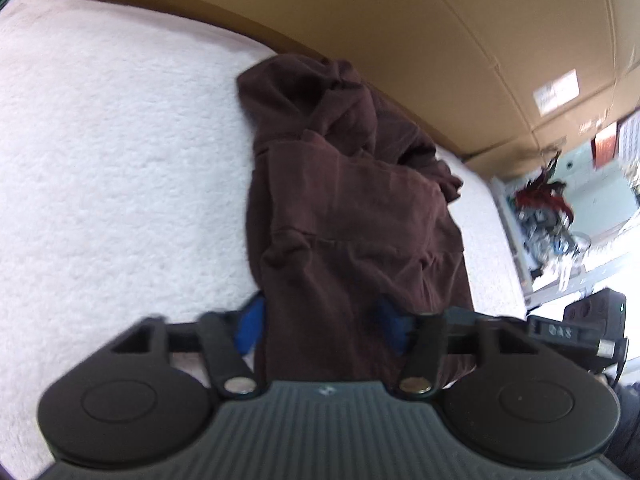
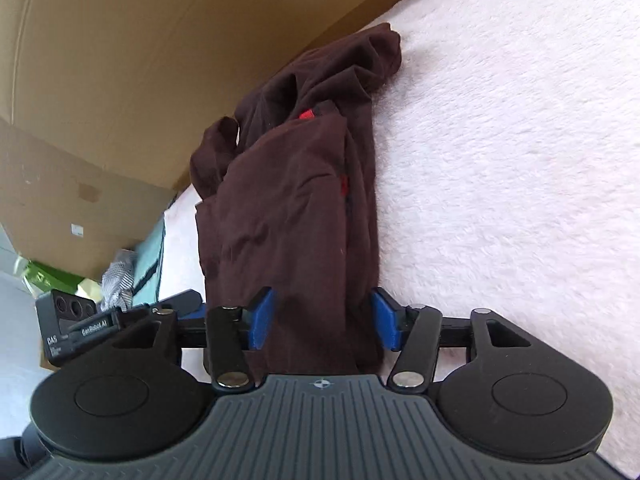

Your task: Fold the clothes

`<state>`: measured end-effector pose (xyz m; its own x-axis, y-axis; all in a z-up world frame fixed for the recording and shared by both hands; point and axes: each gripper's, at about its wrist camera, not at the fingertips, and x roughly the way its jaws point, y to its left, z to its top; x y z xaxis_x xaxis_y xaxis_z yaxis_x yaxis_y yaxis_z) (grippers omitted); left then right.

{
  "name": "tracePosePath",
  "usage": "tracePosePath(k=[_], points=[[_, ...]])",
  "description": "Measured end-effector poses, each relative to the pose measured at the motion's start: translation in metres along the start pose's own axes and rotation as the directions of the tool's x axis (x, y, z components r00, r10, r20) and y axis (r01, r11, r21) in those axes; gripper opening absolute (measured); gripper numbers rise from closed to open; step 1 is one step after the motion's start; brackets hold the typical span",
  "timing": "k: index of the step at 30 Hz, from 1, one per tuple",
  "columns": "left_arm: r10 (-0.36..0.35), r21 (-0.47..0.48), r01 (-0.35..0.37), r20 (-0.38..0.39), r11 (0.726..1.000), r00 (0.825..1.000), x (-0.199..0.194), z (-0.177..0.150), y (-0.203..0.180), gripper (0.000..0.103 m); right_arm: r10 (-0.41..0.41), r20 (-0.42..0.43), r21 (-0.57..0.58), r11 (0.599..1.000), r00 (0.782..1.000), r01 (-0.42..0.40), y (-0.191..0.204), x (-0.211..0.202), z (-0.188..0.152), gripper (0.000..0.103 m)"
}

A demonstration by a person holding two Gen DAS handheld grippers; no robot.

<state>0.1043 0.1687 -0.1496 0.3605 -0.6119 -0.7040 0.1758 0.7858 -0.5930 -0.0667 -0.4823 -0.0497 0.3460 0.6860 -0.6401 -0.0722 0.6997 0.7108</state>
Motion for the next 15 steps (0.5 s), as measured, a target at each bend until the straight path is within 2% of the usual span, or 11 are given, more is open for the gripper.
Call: tracePosePath(k=[1, 2, 5, 7, 9, 11, 13, 15], points=[[0.005, 0.014, -0.005, -0.007, 1.0, 1.0, 0.001, 0.0, -0.004, 0.003, 0.012, -0.02, 0.03, 0.999, 1.0, -0.011, -0.001, 0.003, 0.003, 0.019], [-0.003, 0.019, 0.003, -0.001, 1.0, 1.0, -0.007, -0.002, -0.007, 0.003, 0.027, -0.042, 0.063, 0.998, 0.999, -0.024, -0.003, 0.006, 0.005, 0.015], [-0.034, 0.031, 0.033, 0.019, 0.999, 0.999, -0.035, -0.008, -0.015, 0.003, 0.078, -0.041, 0.058, 0.996, 0.996, -0.075, 0.01, -0.017, 0.005, 0.013], [-0.032, 0.078, 0.033, -0.007, 0.996, 0.999, -0.052, -0.02, -0.024, 0.003, 0.106, -0.059, 0.04, 0.994, 0.993, -0.104, 0.02, -0.038, -0.002, 0.012], [-0.015, 0.068, 0.017, -0.042, 0.998, 0.999, -0.047, -0.038, -0.017, 0.003, 0.108, -0.1, 0.015, 0.994, 0.989, -0.107, 0.027, -0.057, -0.014, 0.01], [0.004, 0.054, 0.001, -0.078, 0.999, 0.997, -0.04, -0.057, -0.01, 0.003, 0.073, -0.15, -0.004, 0.997, 0.986, -0.075, 0.027, -0.064, -0.034, 0.01], [0.021, 0.04, -0.017, -0.115, 0.999, 0.993, -0.032, -0.076, -0.003, 0.012, 0.009, -0.19, 0.007, 1.0, 0.982, -0.008, 0.016, -0.059, -0.056, 0.009], [-0.003, -0.014, 0.001, -0.099, 1.0, 0.995, -0.04, -0.07, 0.002, 0.021, -0.067, -0.205, 0.045, 0.996, 0.976, 0.078, -0.001, -0.048, -0.073, 0.009]])
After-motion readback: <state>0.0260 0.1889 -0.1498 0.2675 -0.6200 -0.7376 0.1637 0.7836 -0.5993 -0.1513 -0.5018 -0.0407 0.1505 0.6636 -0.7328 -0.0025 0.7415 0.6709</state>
